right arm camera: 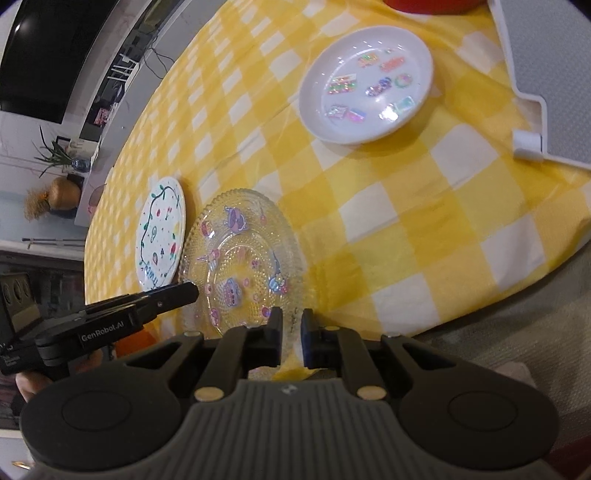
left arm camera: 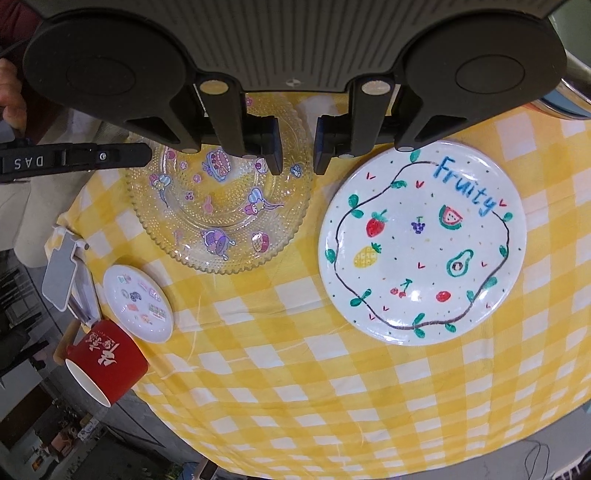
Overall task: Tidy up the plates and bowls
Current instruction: 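Lower the glass plate flat beside the Fruity plate and open both grippers, then withdraw both grippers and move them to the white Fruity plate rim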
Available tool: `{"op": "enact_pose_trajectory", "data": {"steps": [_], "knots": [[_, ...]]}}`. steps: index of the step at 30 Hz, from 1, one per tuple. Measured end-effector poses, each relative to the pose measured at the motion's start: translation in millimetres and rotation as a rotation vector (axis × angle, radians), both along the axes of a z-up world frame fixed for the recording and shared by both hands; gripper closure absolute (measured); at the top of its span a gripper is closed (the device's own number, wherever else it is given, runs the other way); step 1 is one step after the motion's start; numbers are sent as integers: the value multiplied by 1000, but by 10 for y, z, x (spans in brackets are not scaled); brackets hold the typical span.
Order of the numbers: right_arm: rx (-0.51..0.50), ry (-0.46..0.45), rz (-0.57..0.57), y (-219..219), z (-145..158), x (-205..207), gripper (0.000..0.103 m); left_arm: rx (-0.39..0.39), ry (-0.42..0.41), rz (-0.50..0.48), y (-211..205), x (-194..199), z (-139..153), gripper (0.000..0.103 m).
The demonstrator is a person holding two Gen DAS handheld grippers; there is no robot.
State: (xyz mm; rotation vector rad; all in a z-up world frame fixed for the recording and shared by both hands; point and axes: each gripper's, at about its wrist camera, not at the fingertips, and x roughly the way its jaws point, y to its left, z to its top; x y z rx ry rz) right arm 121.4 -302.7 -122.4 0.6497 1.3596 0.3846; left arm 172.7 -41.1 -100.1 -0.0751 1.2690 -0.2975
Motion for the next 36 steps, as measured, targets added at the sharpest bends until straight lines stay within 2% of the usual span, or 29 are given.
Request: {"op": "enact_pose_trajectory", "data": {"steps": [2, 7, 10, 17, 25, 27, 28, 29, 30, 36], "knots": [[-3, -10, 0, 17, -5, 1, 93, 6, -10, -6, -24, -7, 14, 81], [-29, -36, 18, 63, 3, 0, 93, 1, -72, 10, -18, -66, 178, 60], [-62, -74, 29, 131, 41, 1, 92, -1, -120, 17, -13, -108, 318, 54], [-71, -83, 15, 163, 18, 16, 92, -23, -177, 47, 77, -176, 564, 52], [-107, -119, 28, 269, 40, 25, 92, -96, -247, 169, 403, -167, 859, 48], [-104, -112, 19, 250, 40, 28, 88, -115, -248, 193, 510, -162, 889, 48], [-121, -123, 16, 240, 66, 14, 78, -133, -248, 207, 566, -158, 904, 48], [-150, -144, 14, 235, 117, 0, 60, -158, -248, 220, 630, -155, 923, 48], [-174, -169, 7, 228, 174, -22, 54, -181, -249, 231, 690, -152, 944, 47], [-224, -294, -4, 148, 425, -13, 49, -240, -286, 272, 988, -167, 1059, 46]]}}
